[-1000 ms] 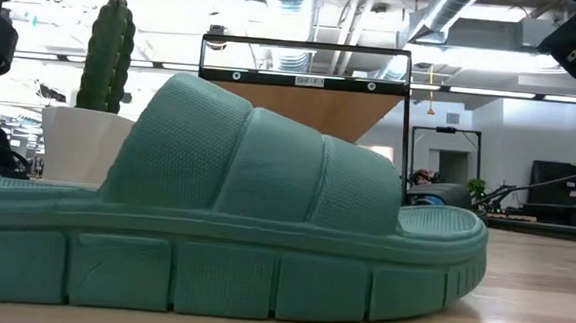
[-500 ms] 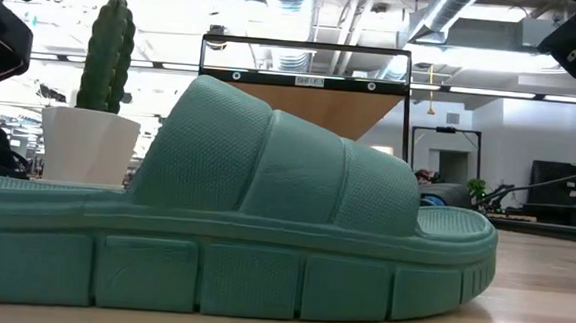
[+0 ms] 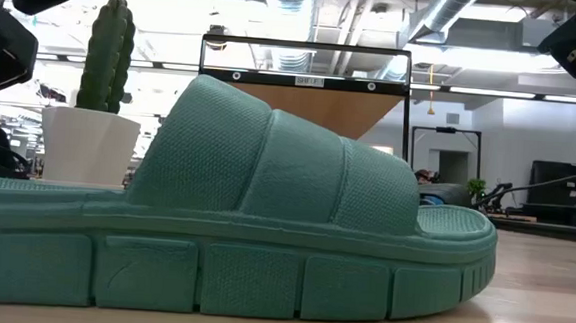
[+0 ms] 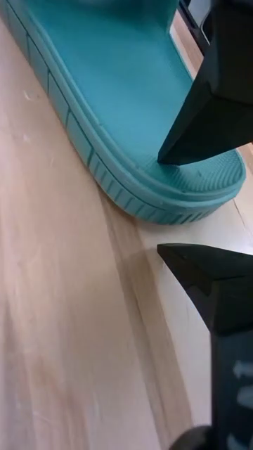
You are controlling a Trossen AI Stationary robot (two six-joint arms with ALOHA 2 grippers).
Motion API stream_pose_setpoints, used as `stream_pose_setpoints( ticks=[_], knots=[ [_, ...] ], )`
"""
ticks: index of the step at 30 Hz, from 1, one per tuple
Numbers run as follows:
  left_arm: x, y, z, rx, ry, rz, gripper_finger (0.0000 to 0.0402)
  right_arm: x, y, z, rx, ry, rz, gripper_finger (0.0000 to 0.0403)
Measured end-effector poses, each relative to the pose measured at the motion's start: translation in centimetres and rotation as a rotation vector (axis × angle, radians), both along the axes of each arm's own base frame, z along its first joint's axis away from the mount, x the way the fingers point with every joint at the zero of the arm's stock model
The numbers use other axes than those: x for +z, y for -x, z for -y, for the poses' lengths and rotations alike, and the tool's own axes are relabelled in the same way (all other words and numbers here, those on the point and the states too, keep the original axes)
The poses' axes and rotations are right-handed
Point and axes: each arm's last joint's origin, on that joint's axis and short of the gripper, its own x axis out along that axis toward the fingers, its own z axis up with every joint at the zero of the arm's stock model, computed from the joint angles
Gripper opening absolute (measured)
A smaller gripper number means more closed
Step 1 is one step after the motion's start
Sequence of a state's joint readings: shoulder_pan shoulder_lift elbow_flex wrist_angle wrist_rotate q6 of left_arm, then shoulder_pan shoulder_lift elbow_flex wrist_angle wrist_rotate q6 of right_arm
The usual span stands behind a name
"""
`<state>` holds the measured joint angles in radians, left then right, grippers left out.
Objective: Pick and place slides into the shelf
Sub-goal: Put the green slide on the shelf
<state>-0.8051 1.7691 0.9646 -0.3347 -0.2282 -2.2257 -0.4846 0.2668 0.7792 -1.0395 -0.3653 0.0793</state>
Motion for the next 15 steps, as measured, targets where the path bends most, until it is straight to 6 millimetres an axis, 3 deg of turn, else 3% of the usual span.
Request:
stream_pose_setpoints(
  ticks=[6, 8, 11, 15],
  knots=[
    [-0.4, -0.1, 0.0, -0.058, -0.027, -0.009, 0.0168, 0.0, 0.0, 0.0, 0.0, 0.0, 0.0, 0.0],
    [-1.1, -0.4, 0.3, -0.112, -0.031, -0.009, 0.0132, 0.0, 0.0, 0.0, 0.0, 0.0, 0.0, 0.0],
    [-2.1, -0.8, 0.7, -0.144, -0.043, 0.008, 0.0047, 0.0, 0.0, 0.0, 0.0, 0.0, 0.0, 0.0],
    [-2.3, -0.7, 0.9, -0.108, -0.1, 0.06, 0.003, 0.0, 0.0, 0.0, -0.001, 0.0, 0.0, 0.0]
  ],
)
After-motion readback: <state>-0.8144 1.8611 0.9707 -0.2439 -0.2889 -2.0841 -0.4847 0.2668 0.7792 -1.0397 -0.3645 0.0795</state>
